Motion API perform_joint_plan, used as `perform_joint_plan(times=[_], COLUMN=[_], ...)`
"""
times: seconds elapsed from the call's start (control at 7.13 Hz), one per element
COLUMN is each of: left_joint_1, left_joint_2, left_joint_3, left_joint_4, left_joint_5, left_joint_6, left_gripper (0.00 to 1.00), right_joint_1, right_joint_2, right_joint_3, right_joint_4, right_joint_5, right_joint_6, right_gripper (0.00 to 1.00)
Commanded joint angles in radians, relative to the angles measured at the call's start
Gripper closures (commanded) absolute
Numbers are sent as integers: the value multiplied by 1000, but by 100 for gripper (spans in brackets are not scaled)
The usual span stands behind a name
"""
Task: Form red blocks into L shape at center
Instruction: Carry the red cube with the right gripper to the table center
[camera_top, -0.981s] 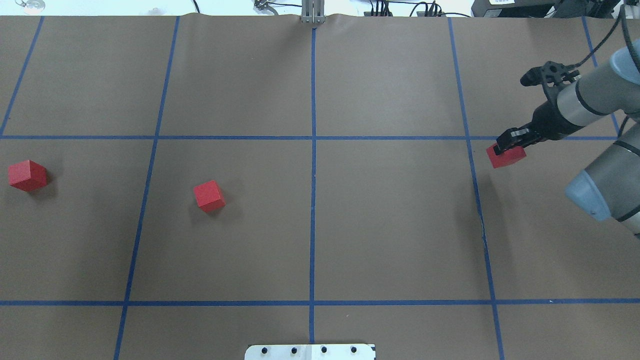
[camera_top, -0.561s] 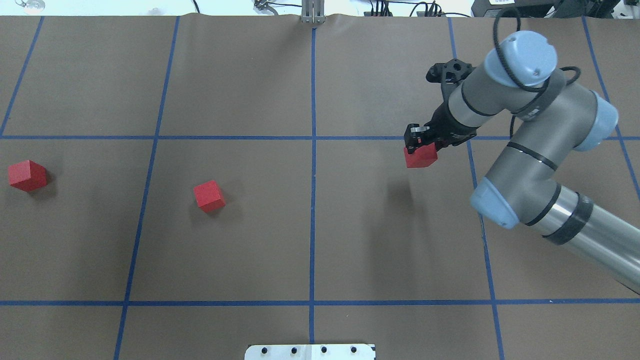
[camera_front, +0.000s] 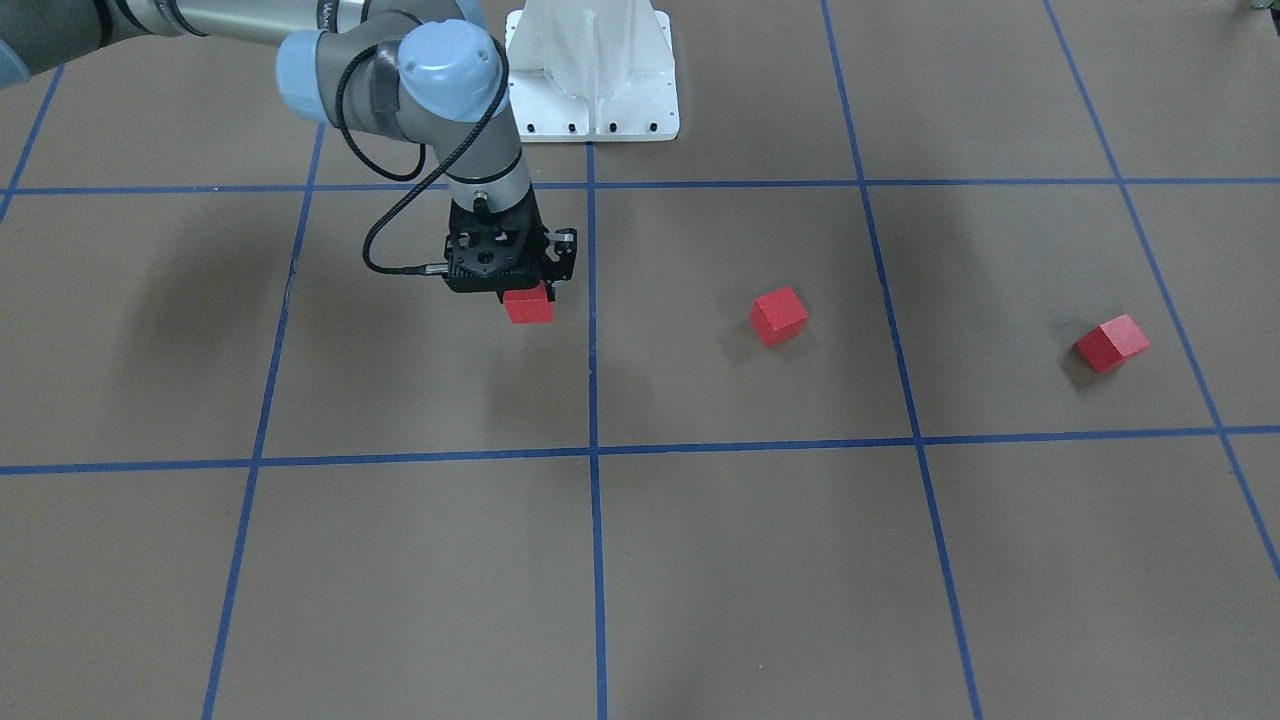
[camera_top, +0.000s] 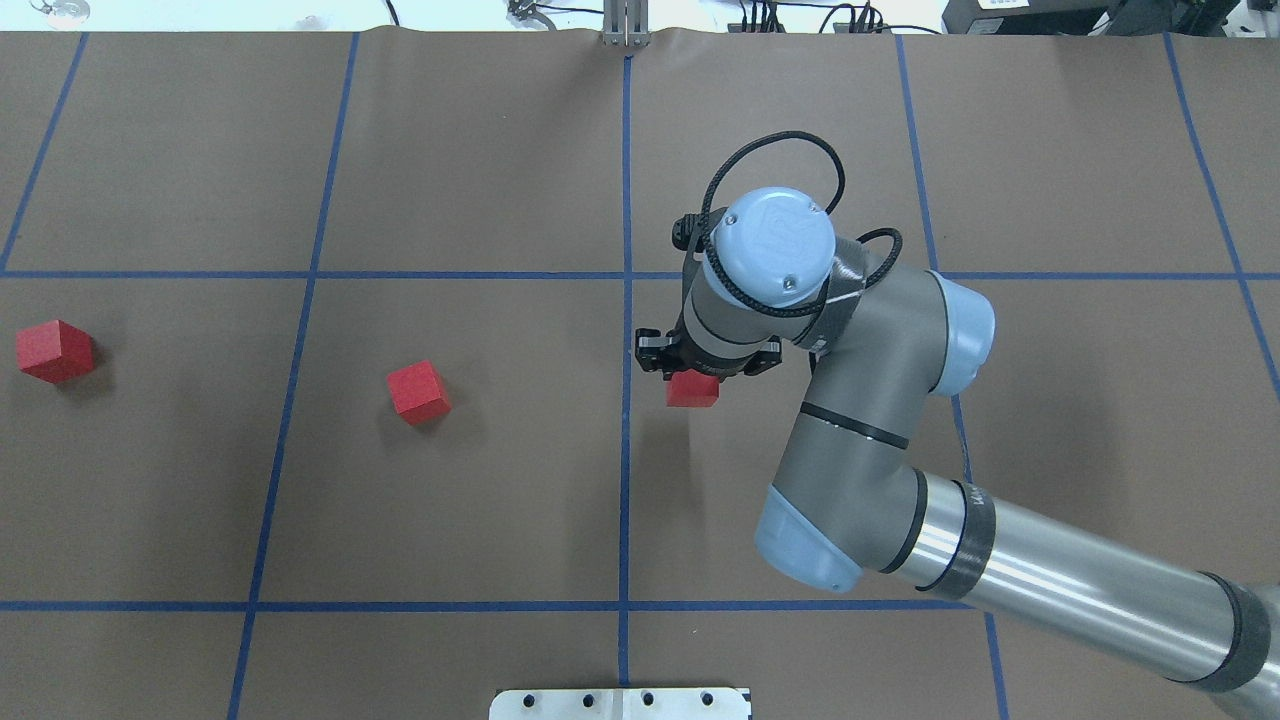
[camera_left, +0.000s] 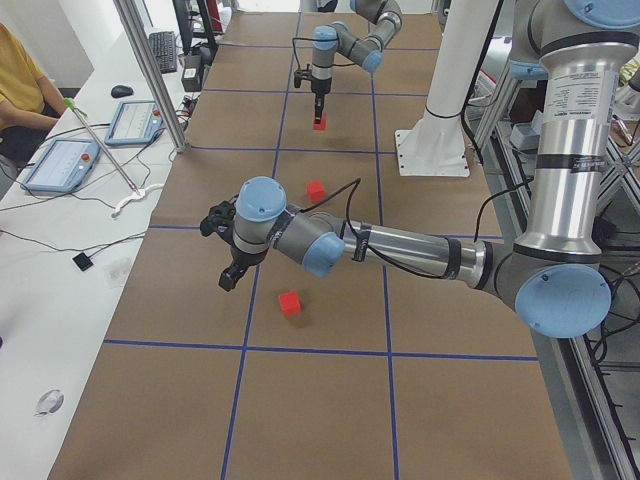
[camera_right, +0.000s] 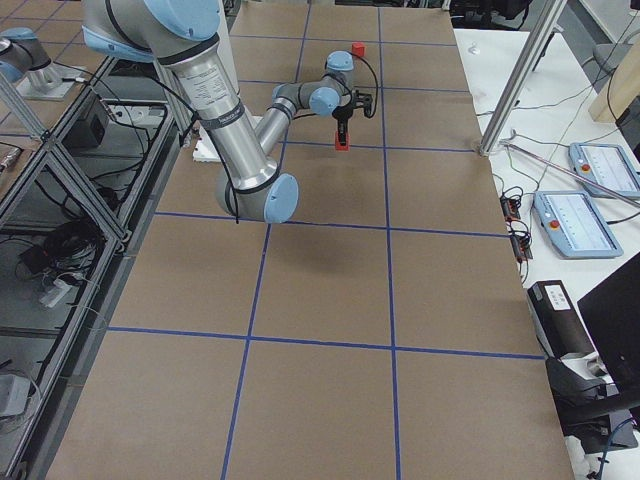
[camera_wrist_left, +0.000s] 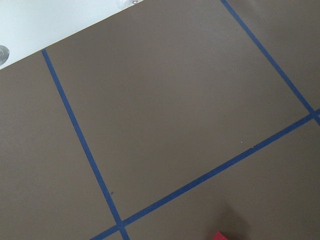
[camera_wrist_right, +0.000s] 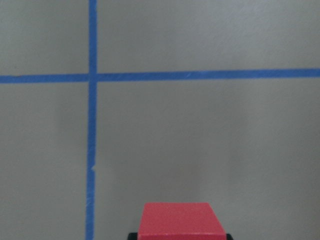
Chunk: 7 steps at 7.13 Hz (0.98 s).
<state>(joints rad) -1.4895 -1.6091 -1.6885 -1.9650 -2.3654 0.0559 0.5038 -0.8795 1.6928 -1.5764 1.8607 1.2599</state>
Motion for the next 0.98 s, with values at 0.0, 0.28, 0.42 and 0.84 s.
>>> perform_joint_plan(times=[0.0, 0.28, 0.42, 0.84], left_joint_1=[0, 0, 0, 0], left_joint_2=[0, 0, 0, -6], left_joint_3=[3, 6, 6, 10], left_joint_4=[0, 0, 0, 0], left_joint_5=[2, 2, 2, 2], left_joint_6=[1, 1, 1, 1], left_gripper=[0, 0, 0, 0], right_joint_1=[-63, -83, -85, -85], right_joint_2=[113, 132, 132, 131], right_joint_3=[-126, -168, -173, -176], right_joint_4=[-19, -20, -25, -24], right_joint_5=[-34, -55, -52, -32], right_joint_6=[77, 75, 70, 67], right_gripper=[100, 97, 88, 66])
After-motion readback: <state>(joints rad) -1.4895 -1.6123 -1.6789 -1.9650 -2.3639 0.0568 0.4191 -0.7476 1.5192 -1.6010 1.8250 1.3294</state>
